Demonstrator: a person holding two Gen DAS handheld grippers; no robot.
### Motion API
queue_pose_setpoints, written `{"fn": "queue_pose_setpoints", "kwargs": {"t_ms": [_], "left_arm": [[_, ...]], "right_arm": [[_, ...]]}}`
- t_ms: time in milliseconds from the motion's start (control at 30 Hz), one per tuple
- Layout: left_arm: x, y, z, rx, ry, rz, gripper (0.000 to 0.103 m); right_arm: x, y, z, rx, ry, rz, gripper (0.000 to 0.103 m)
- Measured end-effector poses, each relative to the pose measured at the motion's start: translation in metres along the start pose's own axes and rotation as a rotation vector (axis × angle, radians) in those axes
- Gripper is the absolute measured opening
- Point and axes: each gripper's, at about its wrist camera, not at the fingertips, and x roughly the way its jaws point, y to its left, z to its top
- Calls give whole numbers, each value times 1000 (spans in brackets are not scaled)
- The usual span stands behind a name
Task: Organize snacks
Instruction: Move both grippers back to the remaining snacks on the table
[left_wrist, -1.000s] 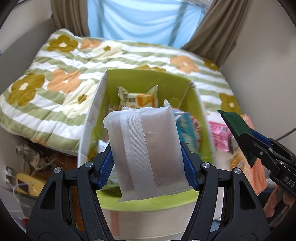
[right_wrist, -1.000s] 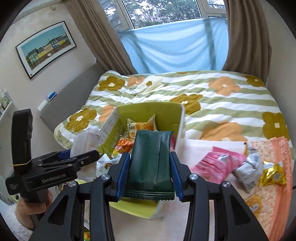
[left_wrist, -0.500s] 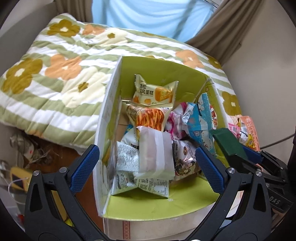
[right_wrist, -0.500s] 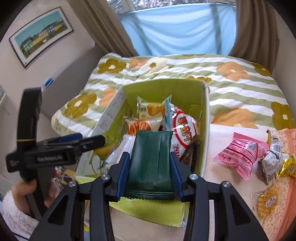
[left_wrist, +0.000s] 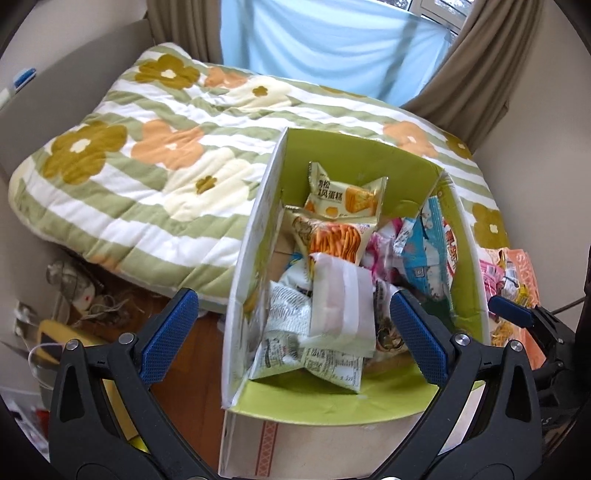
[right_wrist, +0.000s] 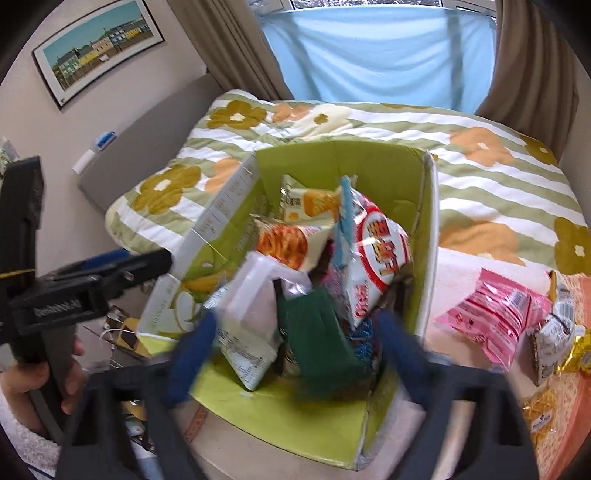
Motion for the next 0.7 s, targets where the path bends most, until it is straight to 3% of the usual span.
{"fn": "queue_pose_setpoints", "kwargs": {"t_ms": [400, 700], "left_arm": [[0, -4, -6, 65, -28, -2, 103], [-2, -31, -6, 156, -26, -120, 103]], "right_arm": [[-10, 7, -22, 1, -24, -35, 98], [-39, 4, -36, 65, -66, -107, 98]]}}
